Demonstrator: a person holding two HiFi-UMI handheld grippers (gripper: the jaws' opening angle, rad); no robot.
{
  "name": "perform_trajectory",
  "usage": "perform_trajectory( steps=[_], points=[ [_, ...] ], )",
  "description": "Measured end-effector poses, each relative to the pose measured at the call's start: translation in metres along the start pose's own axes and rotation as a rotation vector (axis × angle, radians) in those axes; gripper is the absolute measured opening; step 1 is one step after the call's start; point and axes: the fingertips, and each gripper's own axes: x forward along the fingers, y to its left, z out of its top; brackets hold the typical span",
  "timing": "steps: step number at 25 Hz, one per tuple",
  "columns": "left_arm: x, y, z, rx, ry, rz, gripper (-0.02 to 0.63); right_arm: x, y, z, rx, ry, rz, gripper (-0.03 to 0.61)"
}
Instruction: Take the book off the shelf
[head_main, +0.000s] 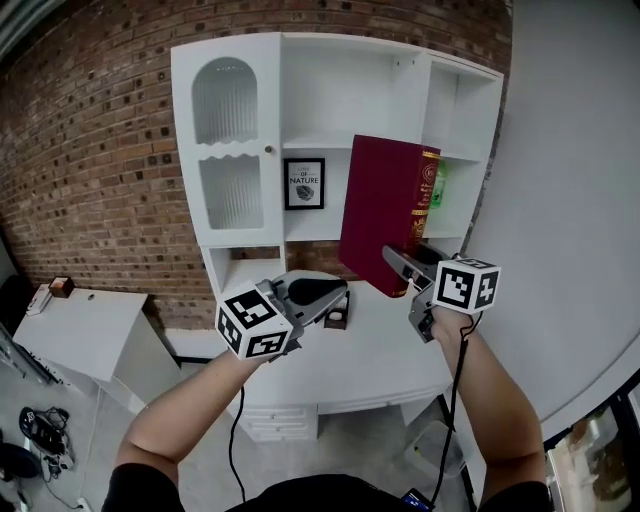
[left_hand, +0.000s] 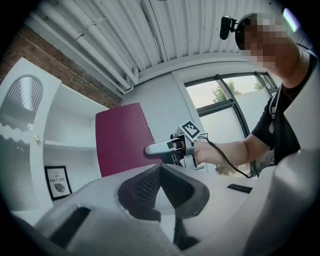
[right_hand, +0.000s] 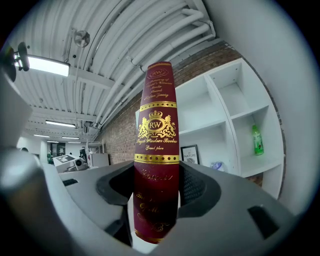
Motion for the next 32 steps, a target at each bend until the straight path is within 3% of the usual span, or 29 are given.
perform_trajectory(
  steps=[10, 15, 22, 32],
  points=[
    [0.039, -0.084, -0.014, -0.068, 0.026, 0.053, 0.008, -0.088, -0.014, -0.051, 0.068, 0.078, 0.038, 0.230],
    [0.032, -0.117, -0.040, -0.113, 0.060, 0.083, 0.008, -0.109, -0.003, -0.096, 0.124, 0.091, 0.073, 0.230],
    [-0.009, -0.146, -0.063, -0.230, 0.025, 0.101, 0.008, -0.133, 0.043, -0.152, 0.140, 0.124, 0.082, 0.230],
    [-0.081, -0.188, -0.114, -0.284, 0.107, 0.042, 0.008, -0.136, 0.125, -0.240, 0.271, 0.168, 0.069, 0.230]
  ],
)
